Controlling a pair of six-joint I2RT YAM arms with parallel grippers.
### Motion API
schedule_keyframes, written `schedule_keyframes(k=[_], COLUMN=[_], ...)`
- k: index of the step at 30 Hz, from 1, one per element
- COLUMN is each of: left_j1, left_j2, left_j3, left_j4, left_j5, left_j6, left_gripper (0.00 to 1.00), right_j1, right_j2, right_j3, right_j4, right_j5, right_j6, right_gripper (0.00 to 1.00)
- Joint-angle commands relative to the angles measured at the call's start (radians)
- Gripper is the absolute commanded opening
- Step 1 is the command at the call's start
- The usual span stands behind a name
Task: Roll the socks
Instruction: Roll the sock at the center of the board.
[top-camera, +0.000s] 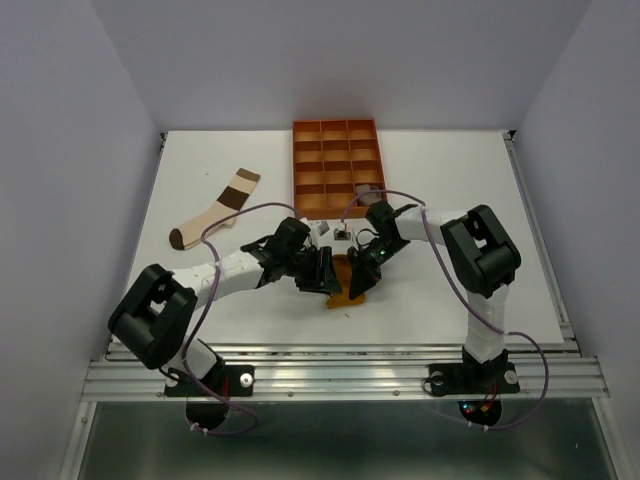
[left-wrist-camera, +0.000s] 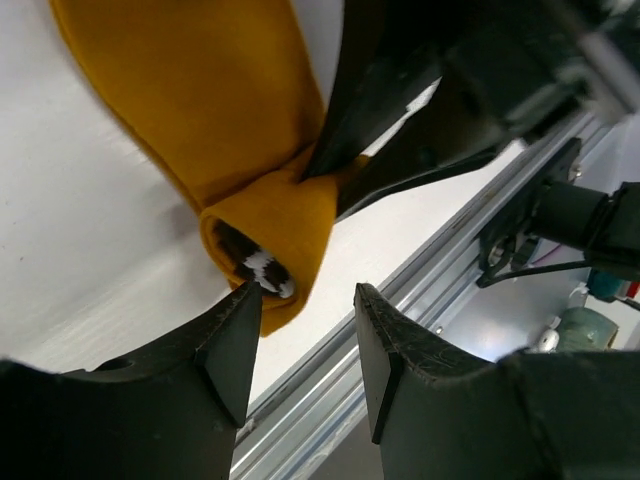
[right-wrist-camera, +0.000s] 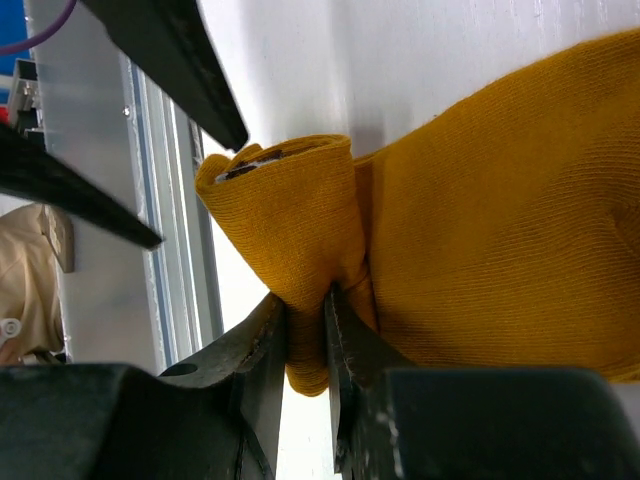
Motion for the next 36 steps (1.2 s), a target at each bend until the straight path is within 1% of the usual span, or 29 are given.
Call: schedule_keyframes(k=[1, 3, 7, 8, 9, 11, 14, 18, 20, 21, 22, 23, 24, 27, 28, 29, 32, 36], left_j1=[-0.009, -0.015, -0.017, -0.017, -0.017, -0.017, -0.018, -0.017, -0.020, -0.018, -0.018, -0.020, -0.026, -0.037, -0.038, -0.038, -0.038, -0.038], left_j2=[0.021, 0.036, 0.084, 0.091, 0.099, 0.125, 0.130, 0.108, 0.125, 0.137, 0.172, 0.196, 0.213, 0.243, 0.248, 0.254, 0.262, 0.283], left_j3=[0.057, 0.067, 0.080, 0.085, 0.090, 0.104, 0.093, 0.068, 0.065, 0.073, 0.111, 0.131, 0.143, 0.134, 0.133, 0.137, 0.162, 0.177], left_j4=[-0.018, -0.032, -0.046, -0.051, -0.051, -0.049, -0.048, -0.028, -0.017, -0.035, -0.061, -0.093, -0.130, -0.140, -0.141, -0.150, -0.210, -0.225], left_j5=[0.015, -0.003, -0.031, -0.045, -0.046, -0.033, -0.007, 0.004, 0.010, 0.009, -0.002, -0.020, -0.017, -0.032, -0.032, -0.043, -0.100, -0.106], left_j6=[0.058, 0.061, 0.060, 0.058, 0.058, 0.058, 0.055, 0.029, 0.002, -0.017, -0.032, -0.049, -0.063, -0.095, -0.116, -0.121, -0.144, -0.163], left_gripper=[0.53, 0.52, 0.46, 0.42, 0.40, 0.33, 0.31, 0.30, 0.26, 0.16, 0.10, 0.02, 0.00, 0.00, 0.00, 0.00, 0.00, 0.00], right_j1=[0.022, 0.022, 0.022, 0.022, 0.022, 0.022, 0.022, 0.022, 0.022, 0.022, 0.022, 0.022, 0.022, 0.022, 0.022, 0.022, 0.022, 0.022], right_j2=[0.022, 0.017, 0.014, 0.014, 0.012, 0.009, 0.009, 0.011, 0.005, 0.003, 0.000, -0.003, -0.014, -0.038, -0.046, -0.055, -0.090, -0.129], right_j3=[-0.047, -0.046, -0.046, -0.046, -0.047, -0.049, -0.049, -0.046, -0.044, -0.043, -0.043, -0.043, -0.041, -0.038, -0.036, -0.036, -0.024, -0.004], right_j4=[0.027, 0.027, 0.020, 0.017, 0.014, 0.019, 0.033, 0.037, 0.037, 0.040, 0.043, 0.051, 0.062, 0.065, 0.063, 0.063, 0.063, 0.057], right_j5=[0.196, 0.193, 0.190, 0.185, 0.184, 0.187, 0.199, 0.204, 0.202, 0.203, 0.210, 0.217, 0.234, 0.240, 0.240, 0.240, 0.249, 0.240], right_j6=[-0.026, -0.028, -0.038, -0.040, -0.046, -0.043, -0.035, -0.034, -0.040, -0.043, -0.040, -0.031, -0.022, -0.037, -0.047, -0.054, -0.064, -0.081], right_gripper=[0.01, 0.01, 0.01, 0.01, 0.01, 0.01, 0.01, 0.01, 0.01, 0.09, 0.14, 0.17, 0.21, 0.31, 0.39, 0.43, 0.52, 0.62])
